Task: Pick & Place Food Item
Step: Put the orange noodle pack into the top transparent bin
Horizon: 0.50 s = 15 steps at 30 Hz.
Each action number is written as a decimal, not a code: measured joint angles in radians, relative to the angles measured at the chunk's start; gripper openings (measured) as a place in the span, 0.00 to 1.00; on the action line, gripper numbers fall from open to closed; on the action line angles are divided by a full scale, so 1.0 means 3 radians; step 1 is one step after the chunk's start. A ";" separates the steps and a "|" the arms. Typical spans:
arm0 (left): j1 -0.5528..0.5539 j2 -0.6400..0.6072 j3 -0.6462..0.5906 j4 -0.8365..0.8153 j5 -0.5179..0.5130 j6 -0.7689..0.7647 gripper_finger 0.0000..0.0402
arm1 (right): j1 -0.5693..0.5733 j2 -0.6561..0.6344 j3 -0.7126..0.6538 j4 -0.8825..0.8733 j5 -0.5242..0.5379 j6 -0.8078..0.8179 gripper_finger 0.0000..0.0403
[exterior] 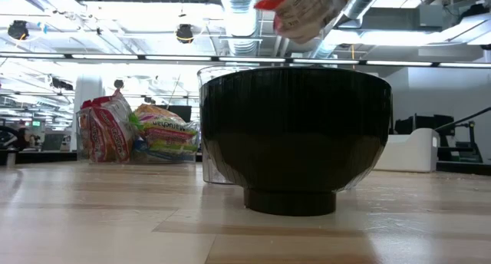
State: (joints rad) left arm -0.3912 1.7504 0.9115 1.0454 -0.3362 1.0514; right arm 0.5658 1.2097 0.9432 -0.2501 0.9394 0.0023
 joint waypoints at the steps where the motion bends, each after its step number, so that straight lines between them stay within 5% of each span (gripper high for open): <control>1: 0.0000 0.0000 0.0000 -0.0001 0.0036 -0.0004 0.60 | -0.0017 0.0023 0.0000 0.0057 -0.0001 -0.0025 0.00; 15: 0.0048 0.0000 0.0000 -0.0001 -0.0080 -0.0070 0.60 | -0.0241 0.0292 0.0000 0.0502 -0.0211 -0.0279 0.00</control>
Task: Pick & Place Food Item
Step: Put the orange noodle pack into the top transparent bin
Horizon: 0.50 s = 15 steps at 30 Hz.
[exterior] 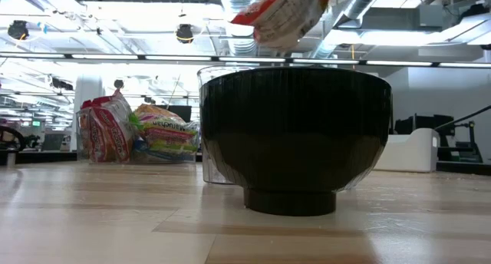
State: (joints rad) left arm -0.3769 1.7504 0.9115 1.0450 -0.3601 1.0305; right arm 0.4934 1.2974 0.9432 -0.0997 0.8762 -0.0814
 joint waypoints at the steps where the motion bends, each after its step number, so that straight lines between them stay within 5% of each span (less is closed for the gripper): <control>1: 0.0013 0.0000 0.0000 -0.0026 0.0001 -0.0026 0.60 | 0.0000 0.0002 0.0000 0.0020 -0.0041 0.0000 0.00; 15: 0.0096 0.0000 -0.0003 -0.0054 0.0045 -0.0197 0.60 | -0.0025 0.0002 0.0000 0.0109 -0.0307 0.0009 0.00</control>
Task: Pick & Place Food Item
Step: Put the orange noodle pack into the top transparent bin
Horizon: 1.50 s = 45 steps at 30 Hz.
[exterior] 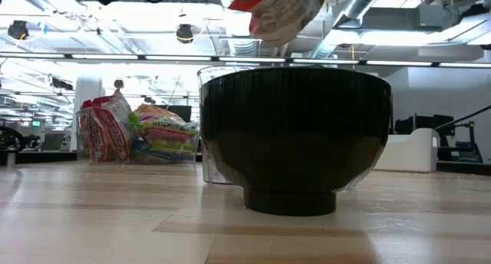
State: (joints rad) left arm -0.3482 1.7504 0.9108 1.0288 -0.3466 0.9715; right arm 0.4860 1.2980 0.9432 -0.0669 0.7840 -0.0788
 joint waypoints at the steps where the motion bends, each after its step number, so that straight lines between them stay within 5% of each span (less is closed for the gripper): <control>1: 0.0009 0.0000 0.0001 -0.0001 0.0010 -0.0038 0.60 | -0.0003 0.0000 0.0000 0.0000 -0.0004 0.0000 0.00; 14: 0.0138 0.0000 0.0001 -0.0040 -0.0037 -0.0312 0.58 | -0.0007 0.0000 0.0000 -0.0024 -0.0067 0.0000 0.00; 31: 0.0136 0.0000 0.0000 -0.0039 -0.0038 -0.0326 0.20 | -0.0006 0.0000 0.0000 -0.0024 -0.0080 0.0001 0.00; 45: 0.0131 0.0000 0.0000 -0.0037 -0.0033 -0.0325 0.04 | -0.0005 -0.0001 0.0000 -0.0026 -0.0200 -0.0017 0.02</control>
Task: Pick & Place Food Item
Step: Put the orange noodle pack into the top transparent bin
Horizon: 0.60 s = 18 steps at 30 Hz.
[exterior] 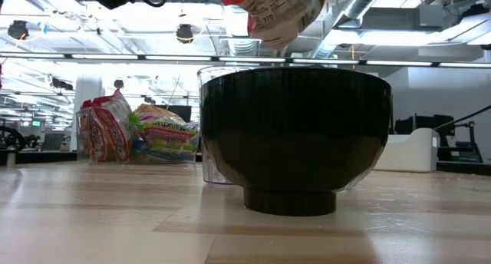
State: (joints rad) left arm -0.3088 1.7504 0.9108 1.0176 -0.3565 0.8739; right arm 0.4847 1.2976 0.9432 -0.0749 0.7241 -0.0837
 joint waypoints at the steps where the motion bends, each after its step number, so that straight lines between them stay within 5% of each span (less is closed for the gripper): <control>1: 0.0000 0.0000 0.0000 0.0000 0.0005 0.0000 0.03 | 0.0000 0.0000 0.0000 0.0000 -0.0012 0.0000 0.04; 6: -0.0003 -0.0001 0.0000 -0.0001 0.0001 0.0000 0.03 | 0.0000 0.0000 0.0000 0.0002 -0.0033 0.0003 0.18; 18: -0.0009 -0.0004 0.0000 -0.0018 -0.0007 0.0011 0.02 | 0.0045 -0.0013 -0.0001 0.0029 0.0139 -0.0023 0.71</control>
State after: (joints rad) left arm -0.3115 1.7493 0.9108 1.0122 -0.3585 0.8774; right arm 0.4980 1.2938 0.9428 -0.0662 0.7659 -0.0907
